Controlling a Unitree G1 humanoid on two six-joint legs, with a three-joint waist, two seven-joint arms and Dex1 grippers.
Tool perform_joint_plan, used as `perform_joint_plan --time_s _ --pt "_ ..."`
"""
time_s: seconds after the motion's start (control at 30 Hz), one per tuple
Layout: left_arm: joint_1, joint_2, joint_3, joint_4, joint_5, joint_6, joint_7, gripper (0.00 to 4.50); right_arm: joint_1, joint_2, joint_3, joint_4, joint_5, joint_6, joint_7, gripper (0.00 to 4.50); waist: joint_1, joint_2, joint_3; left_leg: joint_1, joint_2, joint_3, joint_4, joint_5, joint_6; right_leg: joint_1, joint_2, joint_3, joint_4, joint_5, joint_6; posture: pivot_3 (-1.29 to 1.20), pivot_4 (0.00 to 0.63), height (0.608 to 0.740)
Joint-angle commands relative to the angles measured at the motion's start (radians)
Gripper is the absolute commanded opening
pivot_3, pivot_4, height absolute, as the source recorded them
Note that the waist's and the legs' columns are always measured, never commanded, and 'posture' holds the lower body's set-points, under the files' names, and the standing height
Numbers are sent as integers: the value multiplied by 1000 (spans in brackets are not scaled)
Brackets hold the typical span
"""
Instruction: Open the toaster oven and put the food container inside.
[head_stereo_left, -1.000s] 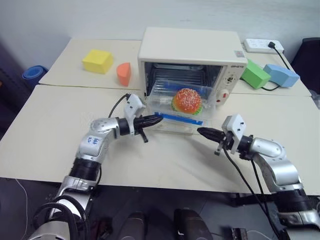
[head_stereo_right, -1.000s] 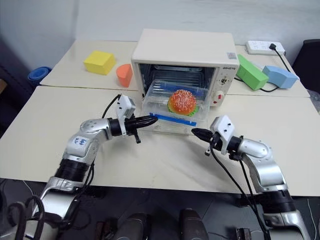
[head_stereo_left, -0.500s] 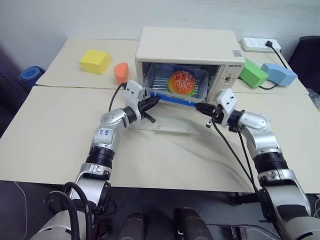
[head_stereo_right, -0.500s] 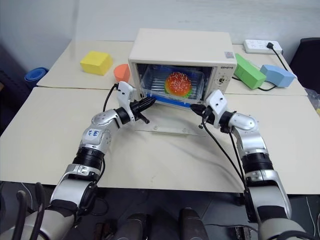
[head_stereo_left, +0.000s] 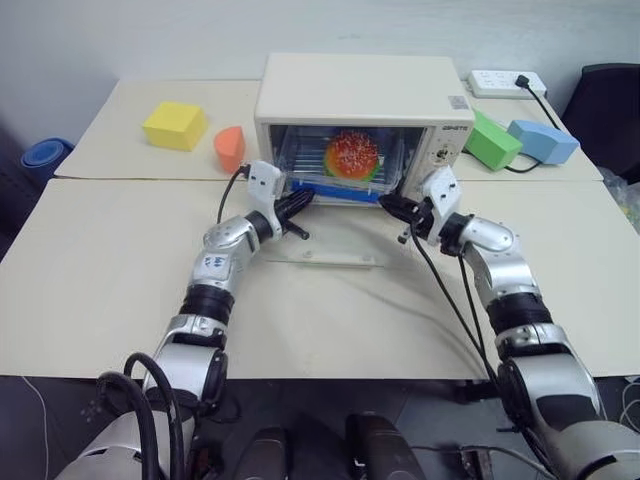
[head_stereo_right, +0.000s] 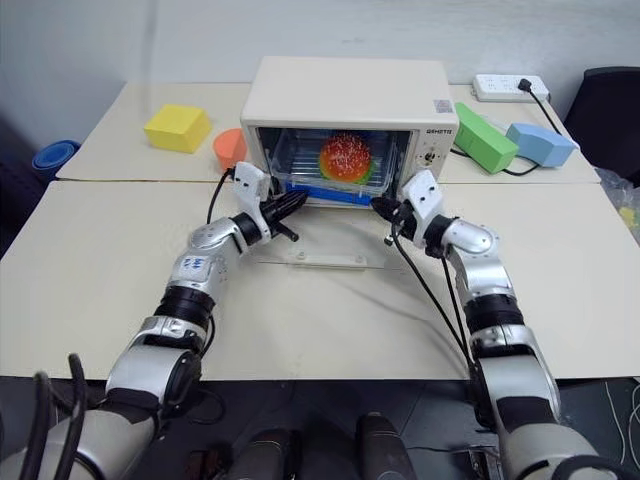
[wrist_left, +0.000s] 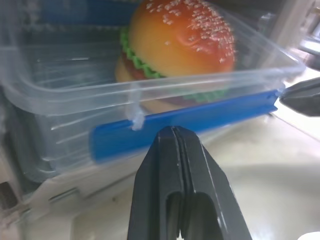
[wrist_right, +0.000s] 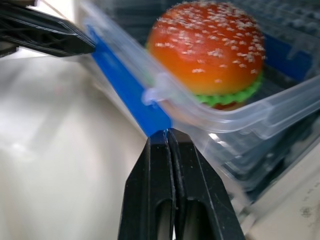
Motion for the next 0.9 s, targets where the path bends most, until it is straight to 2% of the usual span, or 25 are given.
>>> perform_joint_plan --time_s 0.03,0.07,0.17,0.2,0.27,0.37,0.5,0.7,0.9 --pt "81 118 38 -248 -100 126 -145 373 86 -81 -76 -251 93 109 36 0 2 0 0 -1 0 0 0 0 0 -1 0 0 0 0 0 0 150 740" --pt "112 160 49 -296 -127 141 -199 557 124 -104 -95 -298 114 131 45 0 4 0 0 -2 0 0 1 0 0 -2 0 0 0 0 0 0 150 740" --pt "191 267 90 -387 -196 138 -341 1489 225 -172 -131 -354 132 169 69 0 6 0 0 -2 0 -1 2 0 0 -2 -1 0 0 0 0 0 150 740" --pt "217 302 92 -393 -190 81 -401 1774 251 -190 -137 -345 127 160 84 0 7 0 0 -2 0 -1 2 0 0 -1 -1 0 -1 0 0 0 150 740" --pt "265 364 95 -390 -178 4 -500 2381 292 -221 -135 -304 107 135 111 0 8 0 0 1 0 -2 2 0 0 3 -1 -1 -6 0 0 0 150 740" --pt "343 466 126 -374 -205 -7 -634 3315 313 -242 -93 -130 39 12 170 0 5 0 0 5 0 -2 0 -1 2 7 0 -1 -8 0 -1 0 150 740" --pt "389 515 181 -397 -263 42 -669 4452 269 -185 -72 24 20 -99 211 0 3 1 0 4 0 -2 0 -1 3 6 0 -1 -8 0 -1 0 150 740" --pt "447 533 234 -511 -346 165 -639 4484 210 -98 -76 100 44 -165 250 0 0 1 1 4 2 -1 0 -1 2 6 1 -1 -7 0 -1 0 150 740" --pt "433 514 322 -665 -549 398 -500 4484 227 -48 -128 -53 187 -75 293 0 5 1 1 3 1 -4 1 -2 3 6 -1 -2 -8 0 -1 0 150 740"
